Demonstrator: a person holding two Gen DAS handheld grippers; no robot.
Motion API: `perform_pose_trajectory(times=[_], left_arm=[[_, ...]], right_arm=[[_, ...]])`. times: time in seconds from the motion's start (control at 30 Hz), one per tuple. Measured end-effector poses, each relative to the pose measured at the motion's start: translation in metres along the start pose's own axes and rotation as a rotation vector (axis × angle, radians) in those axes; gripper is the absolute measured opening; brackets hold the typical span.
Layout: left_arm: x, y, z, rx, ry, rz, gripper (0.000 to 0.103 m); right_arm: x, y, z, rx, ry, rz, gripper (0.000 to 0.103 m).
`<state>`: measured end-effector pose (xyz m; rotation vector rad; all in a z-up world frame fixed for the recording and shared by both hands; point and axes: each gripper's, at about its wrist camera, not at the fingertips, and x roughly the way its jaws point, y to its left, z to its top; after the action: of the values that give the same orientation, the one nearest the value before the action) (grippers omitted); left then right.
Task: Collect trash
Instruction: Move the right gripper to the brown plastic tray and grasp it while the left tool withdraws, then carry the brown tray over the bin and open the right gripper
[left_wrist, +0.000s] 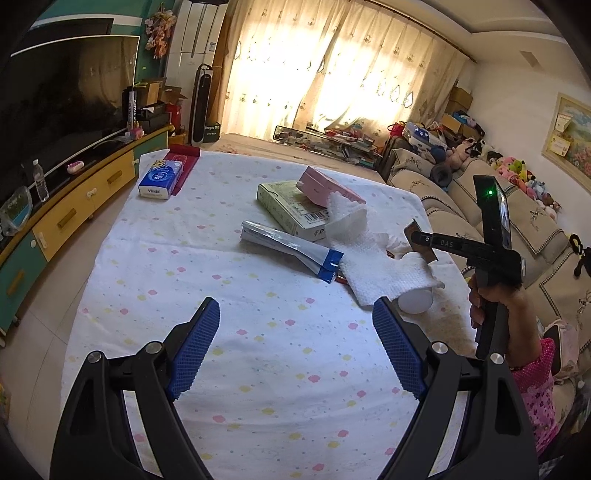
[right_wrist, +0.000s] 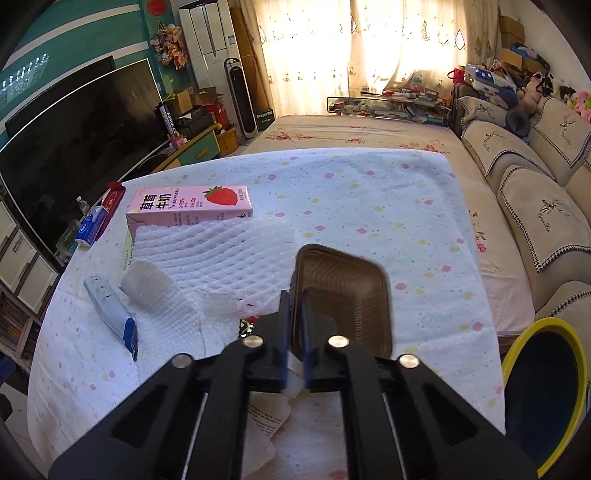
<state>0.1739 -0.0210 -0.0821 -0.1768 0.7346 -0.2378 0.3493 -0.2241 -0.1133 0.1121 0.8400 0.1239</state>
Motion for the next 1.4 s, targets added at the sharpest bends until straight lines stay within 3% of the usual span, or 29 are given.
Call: perform_pose_trajectory(times=[0.47,1.4], left_arm=[[0.008,-0.013,0.001,0.031,0.013,-0.018,0.084],[0.045,-0.117,-0.008,0.213,0.103,-0.089,0.084]], right_arm=[[-0.053,-0.021,-0.015,0.02,-0.092,-0.008,0.005],[-0.078,-0.205,-0.112,0.267,-0.013,-0.303,0.005]])
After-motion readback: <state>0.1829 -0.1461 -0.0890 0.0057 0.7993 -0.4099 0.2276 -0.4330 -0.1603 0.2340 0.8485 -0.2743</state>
